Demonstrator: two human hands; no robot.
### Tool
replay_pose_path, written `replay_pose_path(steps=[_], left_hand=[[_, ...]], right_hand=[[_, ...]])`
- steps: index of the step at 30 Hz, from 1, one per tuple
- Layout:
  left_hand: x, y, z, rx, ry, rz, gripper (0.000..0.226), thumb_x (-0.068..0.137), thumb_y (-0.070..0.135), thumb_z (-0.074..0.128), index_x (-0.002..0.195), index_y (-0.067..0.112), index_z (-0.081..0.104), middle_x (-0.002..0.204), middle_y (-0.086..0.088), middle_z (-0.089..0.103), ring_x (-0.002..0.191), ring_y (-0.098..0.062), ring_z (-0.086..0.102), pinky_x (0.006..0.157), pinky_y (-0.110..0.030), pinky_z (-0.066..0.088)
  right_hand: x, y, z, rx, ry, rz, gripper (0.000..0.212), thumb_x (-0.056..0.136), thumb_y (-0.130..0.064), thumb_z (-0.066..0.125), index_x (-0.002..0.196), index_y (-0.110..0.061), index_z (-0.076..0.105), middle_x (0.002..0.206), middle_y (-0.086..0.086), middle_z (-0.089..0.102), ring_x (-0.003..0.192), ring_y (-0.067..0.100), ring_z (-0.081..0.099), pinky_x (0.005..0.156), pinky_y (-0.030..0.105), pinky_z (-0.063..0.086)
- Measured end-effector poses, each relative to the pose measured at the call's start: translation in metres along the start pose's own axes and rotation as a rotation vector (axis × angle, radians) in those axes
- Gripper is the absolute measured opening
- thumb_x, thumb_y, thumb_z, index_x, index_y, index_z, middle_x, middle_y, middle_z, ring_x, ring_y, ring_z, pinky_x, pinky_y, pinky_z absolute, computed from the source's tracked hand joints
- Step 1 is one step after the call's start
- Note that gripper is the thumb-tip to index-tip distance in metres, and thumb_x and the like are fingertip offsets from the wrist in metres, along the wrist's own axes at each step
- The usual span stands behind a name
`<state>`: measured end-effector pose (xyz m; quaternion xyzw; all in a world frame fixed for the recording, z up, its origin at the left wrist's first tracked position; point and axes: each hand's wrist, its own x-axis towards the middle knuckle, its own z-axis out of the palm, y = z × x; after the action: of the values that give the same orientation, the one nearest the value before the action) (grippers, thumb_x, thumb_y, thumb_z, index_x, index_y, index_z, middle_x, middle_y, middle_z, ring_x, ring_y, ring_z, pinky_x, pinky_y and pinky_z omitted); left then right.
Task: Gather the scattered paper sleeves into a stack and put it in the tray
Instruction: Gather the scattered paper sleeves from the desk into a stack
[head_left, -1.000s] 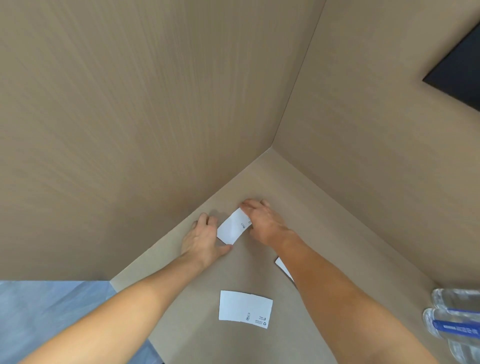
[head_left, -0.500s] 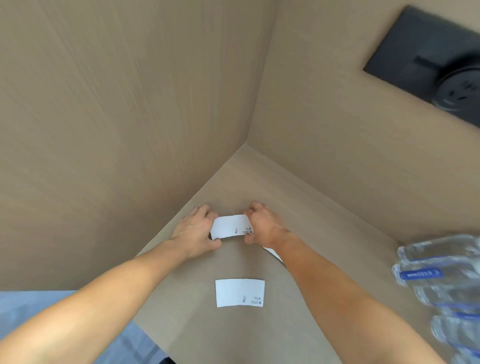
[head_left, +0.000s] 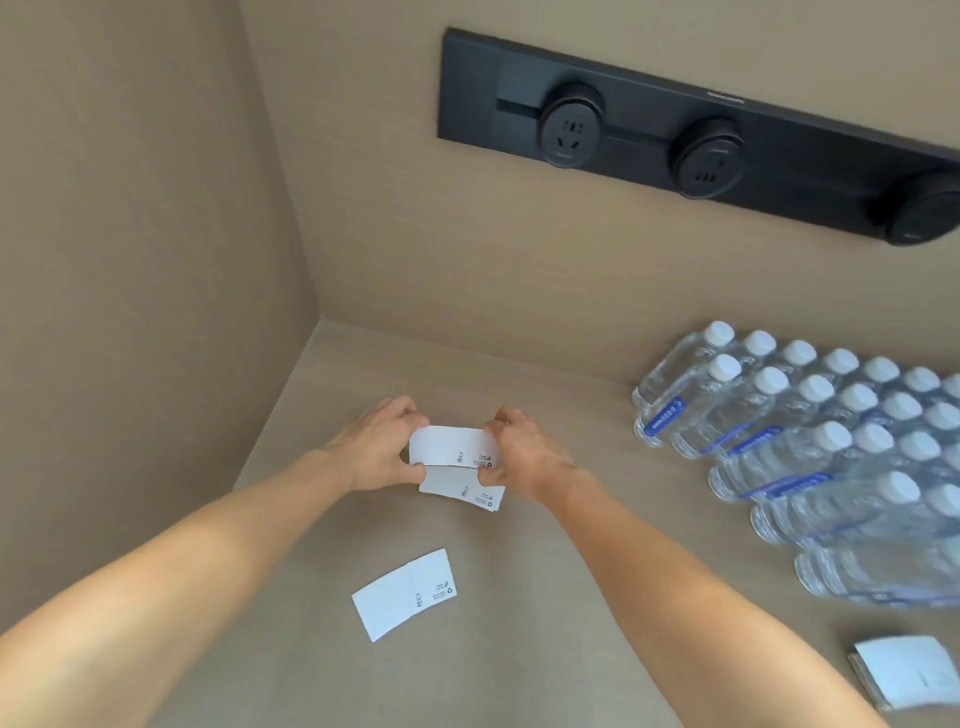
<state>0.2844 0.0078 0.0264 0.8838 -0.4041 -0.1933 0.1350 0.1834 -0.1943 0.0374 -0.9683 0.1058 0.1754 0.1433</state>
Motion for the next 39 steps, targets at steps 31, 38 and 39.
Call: replay_pose_path(steps=[31,38,39], left_hand=[[0.017,-0.008,0.047,0.000,-0.137,0.001,0.064,0.082,0.036,0.065,0.136,0.016,0.037,0.128,-0.001,0.036,0.124,-0.019,0.037,0.096,-0.039,0.045],[-0.023,-0.015,0.034,-0.004,-0.105,-0.101,0.059,0.087,0.036,0.061,0.137,0.014,0.039,0.132,-0.004,0.037,0.126,-0.023,0.040,0.103,-0.036,0.040],[-0.030,-0.015,0.035,-0.004,-0.103,-0.117,0.060,0.087,0.037,0.061,0.139,0.015,0.038,0.133,-0.003,0.036,0.127,-0.022,0.040,0.102,-0.035,0.039]], right_hand=[[-0.010,0.014,0.065,0.077,-0.015,0.191,0.053,0.080,-0.038,0.067,0.125,-0.015,0.049,0.131,0.001,0.039,0.116,0.025,0.048,0.080,0.035,0.050],[-0.022,-0.007,0.051,0.053,0.005,0.033,0.052,0.084,-0.031,0.065,0.130,-0.012,0.051,0.133,0.004,0.042,0.119,0.028,0.048,0.089,0.034,0.048],[-0.022,-0.011,0.050,0.049,-0.013,0.002,0.052,0.085,-0.030,0.065,0.132,-0.012,0.051,0.134,0.004,0.043,0.119,0.028,0.048,0.092,0.034,0.048]])
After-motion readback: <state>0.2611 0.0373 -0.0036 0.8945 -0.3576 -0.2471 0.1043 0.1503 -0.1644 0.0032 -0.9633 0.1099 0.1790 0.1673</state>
